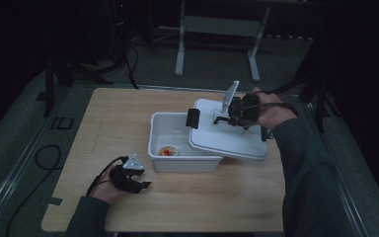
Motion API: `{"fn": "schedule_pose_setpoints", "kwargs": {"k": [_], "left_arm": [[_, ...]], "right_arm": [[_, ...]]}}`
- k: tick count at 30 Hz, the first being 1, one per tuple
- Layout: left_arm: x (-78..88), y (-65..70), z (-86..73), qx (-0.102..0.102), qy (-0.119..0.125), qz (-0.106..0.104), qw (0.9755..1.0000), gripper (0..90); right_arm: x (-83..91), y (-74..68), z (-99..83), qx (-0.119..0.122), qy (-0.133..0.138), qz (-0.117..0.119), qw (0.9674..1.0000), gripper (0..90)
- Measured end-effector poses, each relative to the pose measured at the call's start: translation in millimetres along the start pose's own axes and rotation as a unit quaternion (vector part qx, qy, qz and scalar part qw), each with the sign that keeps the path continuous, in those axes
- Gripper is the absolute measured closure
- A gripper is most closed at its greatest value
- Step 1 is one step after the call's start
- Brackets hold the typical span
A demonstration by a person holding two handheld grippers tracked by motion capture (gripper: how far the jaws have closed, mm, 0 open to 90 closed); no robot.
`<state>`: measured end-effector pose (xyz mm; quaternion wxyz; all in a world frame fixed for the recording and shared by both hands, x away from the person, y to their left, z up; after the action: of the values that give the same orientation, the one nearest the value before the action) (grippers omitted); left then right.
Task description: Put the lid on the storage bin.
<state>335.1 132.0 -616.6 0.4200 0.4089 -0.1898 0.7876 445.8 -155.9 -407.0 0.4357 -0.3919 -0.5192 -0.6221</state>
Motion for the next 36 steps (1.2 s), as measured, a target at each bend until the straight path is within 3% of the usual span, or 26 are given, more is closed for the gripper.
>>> {"fn": "schedule_pose_setpoints", "kwargs": {"k": [18, 36], "left_arm": [[0.1, -0.2, 0.0, -0.003, -0.002, 0.001, 1.0000, 43.3], [0.2, -0.2, -0.2, -0.003, -0.002, 0.001, 1.0000, 43.2]], "right_arm": [[1.4, -1.0, 18.8, 0.015, -0.001, 0.001, 0.9999, 84.5], [-7.9, -4.0, 37.9, 0.030, -0.001, 0.009, 0.9995, 84.4]]}}
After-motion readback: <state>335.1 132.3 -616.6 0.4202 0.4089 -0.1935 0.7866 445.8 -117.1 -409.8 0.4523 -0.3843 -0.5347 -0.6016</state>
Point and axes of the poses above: each handheld gripper's, and its own axes: x roughly backward along the jaws, z roughly out of its top, y roughly to its right, the point moved 9 cm from there along -x, roughly forward along the jaws, and after that the axes turned 2 degrees about -y, right-handed, at the moved point
